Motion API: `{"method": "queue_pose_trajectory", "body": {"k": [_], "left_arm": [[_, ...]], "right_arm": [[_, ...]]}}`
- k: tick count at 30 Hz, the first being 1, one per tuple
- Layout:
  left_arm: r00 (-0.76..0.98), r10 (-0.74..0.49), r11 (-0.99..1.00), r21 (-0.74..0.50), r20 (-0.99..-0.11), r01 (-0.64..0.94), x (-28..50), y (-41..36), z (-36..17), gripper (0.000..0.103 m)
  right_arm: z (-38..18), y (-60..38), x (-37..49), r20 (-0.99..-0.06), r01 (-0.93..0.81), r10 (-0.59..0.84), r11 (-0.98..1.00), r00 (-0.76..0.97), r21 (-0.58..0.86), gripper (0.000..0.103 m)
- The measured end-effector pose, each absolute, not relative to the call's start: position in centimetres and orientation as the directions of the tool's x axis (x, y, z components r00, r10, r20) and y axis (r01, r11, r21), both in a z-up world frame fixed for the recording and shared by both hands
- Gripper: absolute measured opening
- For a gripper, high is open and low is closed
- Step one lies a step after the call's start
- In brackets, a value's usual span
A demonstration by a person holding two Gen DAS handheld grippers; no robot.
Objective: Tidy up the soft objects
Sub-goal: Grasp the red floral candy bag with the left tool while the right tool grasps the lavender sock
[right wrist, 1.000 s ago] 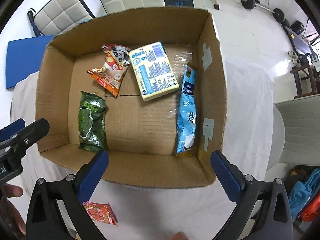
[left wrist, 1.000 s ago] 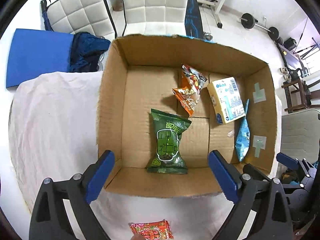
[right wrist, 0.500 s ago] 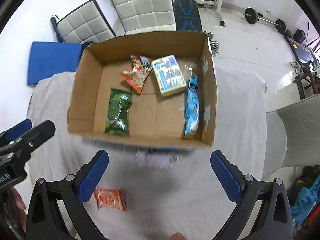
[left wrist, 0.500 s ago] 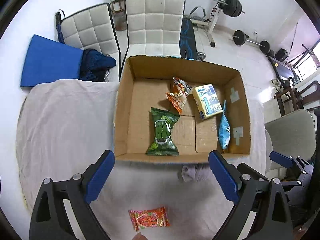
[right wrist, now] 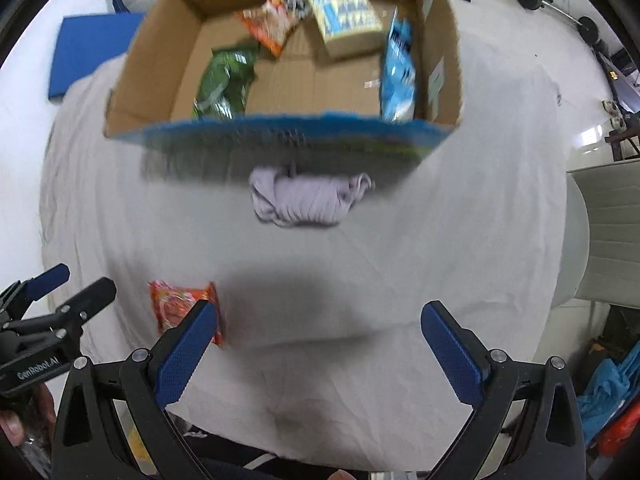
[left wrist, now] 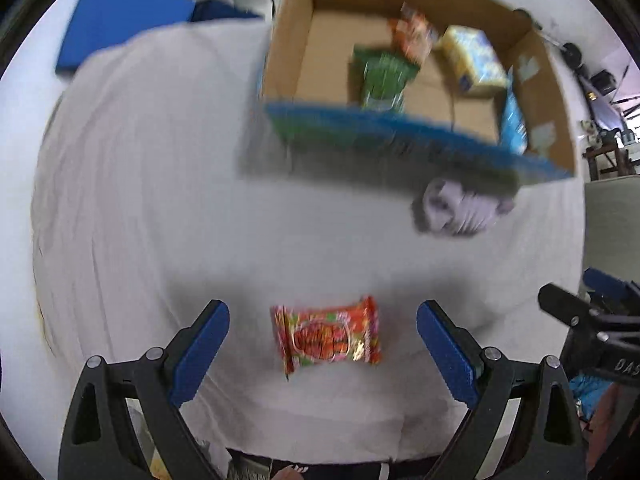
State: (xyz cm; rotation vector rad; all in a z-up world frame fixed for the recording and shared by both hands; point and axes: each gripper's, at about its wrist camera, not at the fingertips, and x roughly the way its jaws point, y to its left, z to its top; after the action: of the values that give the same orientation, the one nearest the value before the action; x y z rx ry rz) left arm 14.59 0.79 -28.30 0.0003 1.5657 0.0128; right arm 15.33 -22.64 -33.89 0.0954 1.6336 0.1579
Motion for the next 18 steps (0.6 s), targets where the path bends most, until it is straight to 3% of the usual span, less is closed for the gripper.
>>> {"method": "queue_pose_trajectory", "body": {"k": [10, 16, 18], "left_arm": [[-0.077, 0.022, 0.998, 0.027, -0.997, -0.058, 14.8, 2.3, -33.4, 0.096], [-0.136, 0.018, 0.996, 0.029, -0.991, -0.079, 14.8, 3.0, -36.2, 0.096], [-0.147, 0.017, 0.996, 0.029, -0.989, -0.081, 14.4, 3.1, -36.7, 0.096]], "right_arm": [[-38.2, -21.0, 18.1, -0.984, 0.001, 0.173, 0.985, -0.052, 0.173, 0.103], [-40.6, -16.8, 19.4, -0.996, -0.202, 0.085, 0.975, -0.030, 0.089, 0.102], [-41.4, -15.4, 19.2, -0.999, -0.282, 0.043, 0.958, -0.031, 0.050, 0.098]]}}
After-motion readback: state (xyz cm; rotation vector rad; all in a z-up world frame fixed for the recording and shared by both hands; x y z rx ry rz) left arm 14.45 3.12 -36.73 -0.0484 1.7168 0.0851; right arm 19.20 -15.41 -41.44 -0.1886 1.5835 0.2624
